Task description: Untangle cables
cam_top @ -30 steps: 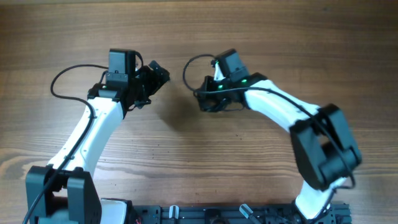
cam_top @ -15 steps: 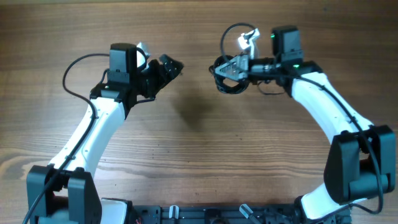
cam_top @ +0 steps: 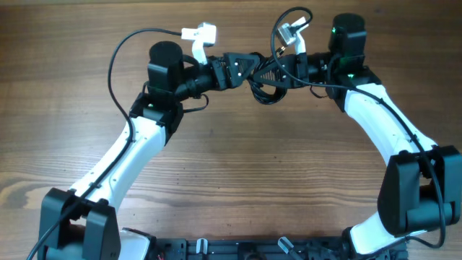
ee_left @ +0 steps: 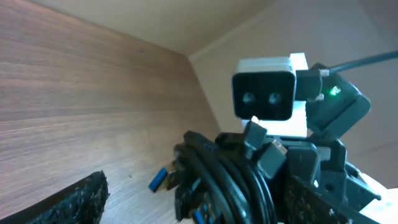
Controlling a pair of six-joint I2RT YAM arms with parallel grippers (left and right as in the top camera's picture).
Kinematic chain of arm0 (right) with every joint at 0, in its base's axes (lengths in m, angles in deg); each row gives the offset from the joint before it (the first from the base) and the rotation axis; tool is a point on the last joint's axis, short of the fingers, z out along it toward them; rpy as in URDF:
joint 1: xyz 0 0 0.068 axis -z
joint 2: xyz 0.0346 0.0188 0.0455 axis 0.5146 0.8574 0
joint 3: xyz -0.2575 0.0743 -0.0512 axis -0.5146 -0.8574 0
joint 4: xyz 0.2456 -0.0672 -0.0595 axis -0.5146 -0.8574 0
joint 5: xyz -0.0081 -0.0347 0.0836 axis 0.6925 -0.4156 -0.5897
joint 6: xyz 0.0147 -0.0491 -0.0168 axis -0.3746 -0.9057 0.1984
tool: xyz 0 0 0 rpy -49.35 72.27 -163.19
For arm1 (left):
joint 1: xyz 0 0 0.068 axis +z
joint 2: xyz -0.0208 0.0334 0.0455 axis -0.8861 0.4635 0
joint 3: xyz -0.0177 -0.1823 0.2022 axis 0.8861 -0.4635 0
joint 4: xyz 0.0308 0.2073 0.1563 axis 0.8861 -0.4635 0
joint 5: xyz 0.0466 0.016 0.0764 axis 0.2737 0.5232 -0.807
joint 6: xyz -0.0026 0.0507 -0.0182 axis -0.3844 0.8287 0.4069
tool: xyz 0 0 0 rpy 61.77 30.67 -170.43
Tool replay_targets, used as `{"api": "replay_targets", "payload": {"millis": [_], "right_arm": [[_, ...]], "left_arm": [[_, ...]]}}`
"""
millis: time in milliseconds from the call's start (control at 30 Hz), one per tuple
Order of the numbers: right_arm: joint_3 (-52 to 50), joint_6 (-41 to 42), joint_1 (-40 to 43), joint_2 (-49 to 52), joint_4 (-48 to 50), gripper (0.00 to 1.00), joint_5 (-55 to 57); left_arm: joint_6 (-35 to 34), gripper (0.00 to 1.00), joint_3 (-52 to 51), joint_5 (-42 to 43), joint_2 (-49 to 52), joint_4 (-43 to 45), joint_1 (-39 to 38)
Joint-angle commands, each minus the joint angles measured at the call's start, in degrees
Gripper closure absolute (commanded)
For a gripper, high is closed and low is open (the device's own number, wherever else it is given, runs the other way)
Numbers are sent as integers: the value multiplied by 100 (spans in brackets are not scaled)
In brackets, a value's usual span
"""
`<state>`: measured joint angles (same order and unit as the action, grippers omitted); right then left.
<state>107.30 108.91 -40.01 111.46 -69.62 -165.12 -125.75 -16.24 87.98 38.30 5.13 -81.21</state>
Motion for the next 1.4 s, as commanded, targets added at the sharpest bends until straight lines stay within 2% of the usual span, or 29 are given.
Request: {"api": "replay_targets", "payload": {"millis": [0, 67, 267, 367, 500, 633, 733, 800, 833, 900, 1033, 1167, 1267, 1367], "right_arm": [[68, 514, 50, -87, 249, 96, -369], [44, 511, 52, -87, 251, 96, -361], [15, 693, 66, -74, 249, 96, -63], [15, 774, 66, -74, 247, 96, 63], [15, 892, 63, -74, 249, 95, 146], [15, 898, 63, -74, 247, 88, 212], [15, 898, 66, -74, 247, 82, 339], [15, 887, 66, -74, 247, 75, 492], [15, 872, 66, -74, 247, 66, 643], [15, 850, 66, -74, 247, 59, 1016], [15, 719, 66, -74, 15, 53, 1694], [15, 350, 66, -74, -909, 50, 2660], [15, -24, 66, -74, -1670, 48, 3587], [15, -214, 66, -74, -2194, 46, 4262]], "left_arm": [[-393, 7, 15, -417, -20, 107, -39], [-398, 10, 15, -415, -20, 208, -42], [-992, 15, 15, -459, -20, 229, -120], [-1093, 25, 15, -667, -20, 225, -299], [-1755, 35, 15, -1255, -20, 203, -575], [-2225, 47, 15, -1703, -20, 181, -767], [-2356, 62, 15, -1720, -20, 179, -798], [-2356, 82, 15, -1720, -20, 160, -796], [-2347, 96, 15, -1722, -20, 131, -796], [-2350, 96, 15, -1816, -20, -66, -796], [-2350, 96, 15, -2046, -20, -789, -796], [-2350, 96, 15, -2404, -20, -1432, -796], [-2376, 96, 15, -2559, -20, -1558, -796], [-2758, 96, 15, -2712, -20, -1565, -796]]}}
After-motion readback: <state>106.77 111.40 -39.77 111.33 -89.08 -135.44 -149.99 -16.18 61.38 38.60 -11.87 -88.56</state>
